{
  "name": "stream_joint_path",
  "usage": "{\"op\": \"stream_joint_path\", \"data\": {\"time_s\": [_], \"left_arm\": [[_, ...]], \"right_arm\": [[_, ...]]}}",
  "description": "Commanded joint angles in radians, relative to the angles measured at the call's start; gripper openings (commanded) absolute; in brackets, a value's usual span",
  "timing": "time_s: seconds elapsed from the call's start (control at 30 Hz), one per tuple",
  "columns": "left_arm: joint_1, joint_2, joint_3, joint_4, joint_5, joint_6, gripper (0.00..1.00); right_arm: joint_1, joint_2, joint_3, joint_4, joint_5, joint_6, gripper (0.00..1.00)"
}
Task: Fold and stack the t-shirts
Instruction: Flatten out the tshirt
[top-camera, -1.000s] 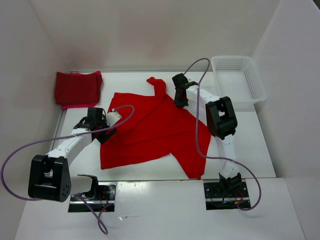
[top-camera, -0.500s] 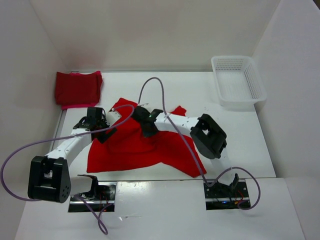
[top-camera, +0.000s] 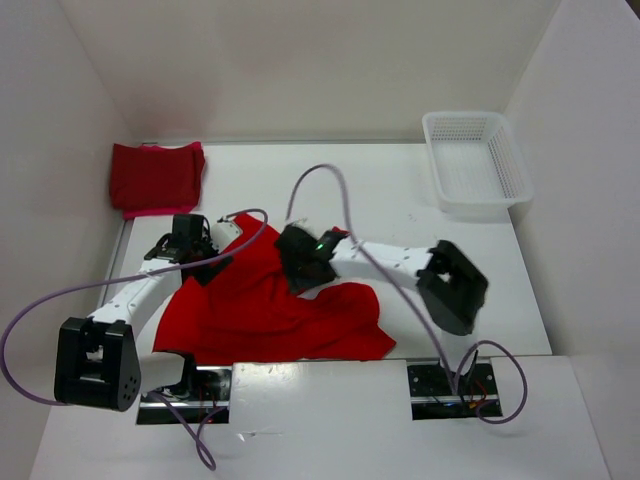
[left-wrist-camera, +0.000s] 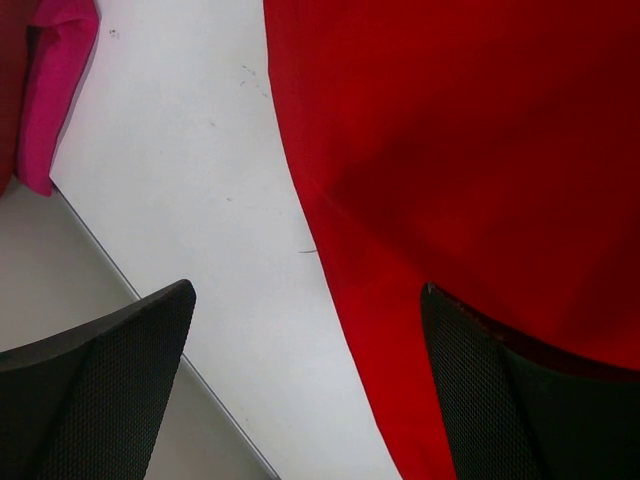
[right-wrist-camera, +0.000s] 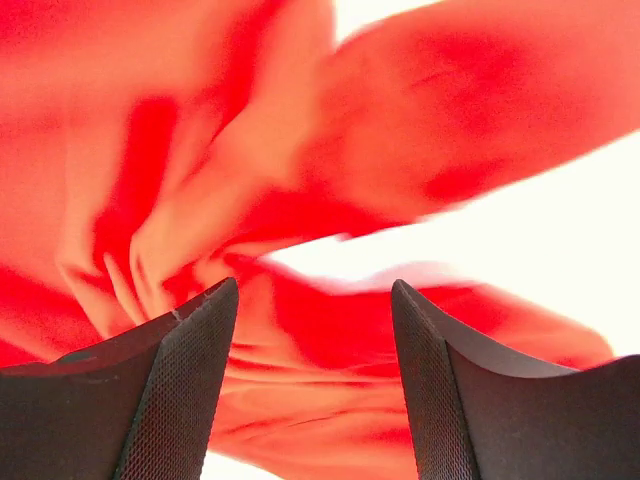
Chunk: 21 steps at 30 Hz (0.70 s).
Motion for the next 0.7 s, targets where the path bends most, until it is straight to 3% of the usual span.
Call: {"op": "stream_joint_path", "data": {"time_s": [0.0,0.17,0.27,0.33,0.5,0.67], "left_arm": [[0.005,0.004,0.06,0.03,0.011,-0.023,1.0],[-0.027,0.147,0.308,0.017,0.069,-0.053,1.0],[-0.027,0.413,0.578,-0.097,0.112,-0.136,1.0],[-0.038,0.492,0.702,-0.118,0.129,-0.155,1.0],[-0.104,0.599,0.703,-0.052,0.128,-0.173,1.0],[-0.104,0.733,0.747,-0.021,0.119,-0.23,1.0]], "right_arm": [[-0.223,-0.226,-0.031,0.018,0.083,0.113,0.68],[-0.429,-0.194,0.018,-0.01,0.094,0.098,0.67],[-0.486,-0.122,0.088,0.013,0.082,0.06,0.67],[-0.52,-0.03,0.151,0.013,0.068,0.049,0.7],[-0.529,0.076,0.214,0.029,0.008,0.028,0.8],[-0.538,0.157,0.214,0.039,-0.041,0.019,0.8]]}}
